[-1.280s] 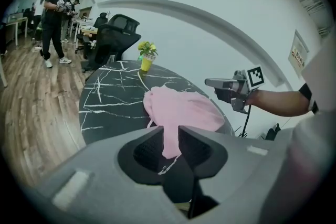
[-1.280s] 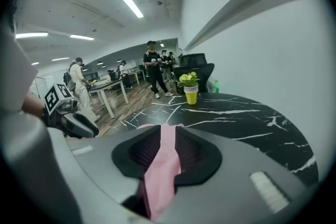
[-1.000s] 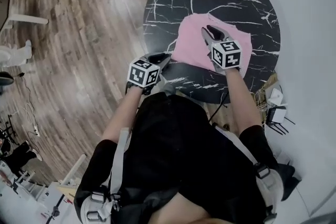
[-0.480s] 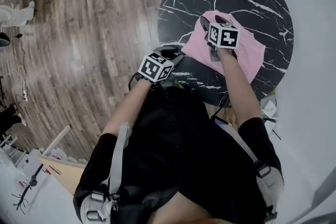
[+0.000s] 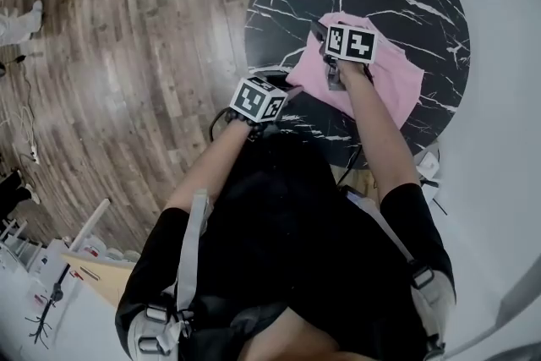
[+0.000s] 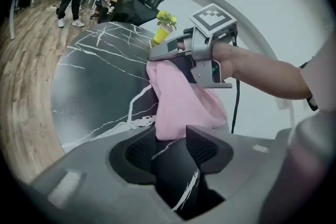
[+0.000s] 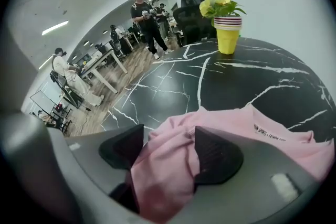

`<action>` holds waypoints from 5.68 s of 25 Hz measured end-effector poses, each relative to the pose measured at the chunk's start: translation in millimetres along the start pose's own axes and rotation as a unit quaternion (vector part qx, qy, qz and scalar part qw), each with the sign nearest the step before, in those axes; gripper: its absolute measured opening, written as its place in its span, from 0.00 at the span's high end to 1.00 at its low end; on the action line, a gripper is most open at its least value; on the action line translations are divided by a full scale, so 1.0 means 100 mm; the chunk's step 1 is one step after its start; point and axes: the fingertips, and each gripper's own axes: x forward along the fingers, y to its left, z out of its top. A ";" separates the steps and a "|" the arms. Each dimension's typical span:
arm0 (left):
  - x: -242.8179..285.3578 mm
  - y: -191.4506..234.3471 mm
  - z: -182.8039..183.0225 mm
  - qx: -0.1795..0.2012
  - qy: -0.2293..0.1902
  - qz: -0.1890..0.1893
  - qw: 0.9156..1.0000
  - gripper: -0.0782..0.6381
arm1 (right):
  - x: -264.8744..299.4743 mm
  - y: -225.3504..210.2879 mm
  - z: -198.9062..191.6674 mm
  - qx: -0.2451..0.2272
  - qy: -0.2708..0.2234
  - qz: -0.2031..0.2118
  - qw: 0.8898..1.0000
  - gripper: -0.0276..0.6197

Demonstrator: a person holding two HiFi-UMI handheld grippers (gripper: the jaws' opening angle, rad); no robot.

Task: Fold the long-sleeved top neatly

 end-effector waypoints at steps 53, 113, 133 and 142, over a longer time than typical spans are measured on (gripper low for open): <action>0.90 -2.54 0.38 0.121 0.021 -0.108 0.987 0.82 | -1.91 -1.76 -0.46 0.064 -0.169 0.148 0.972 0.85; 1.54 -2.28 -0.09 0.133 0.020 0.070 0.988 0.72 | -2.27 -2.26 -1.88 -0.151 -0.103 0.116 0.976 0.76; 0.83 -2.59 0.33 0.139 -0.122 0.048 0.982 0.76 | -3.13 -2.23 -1.61 -0.044 -0.259 0.116 0.958 0.84; -0.07 -2.71 1.07 0.177 -0.257 0.039 0.949 0.88 | -4.02 -2.13 -1.30 -0.006 -0.392 0.064 0.918 0.91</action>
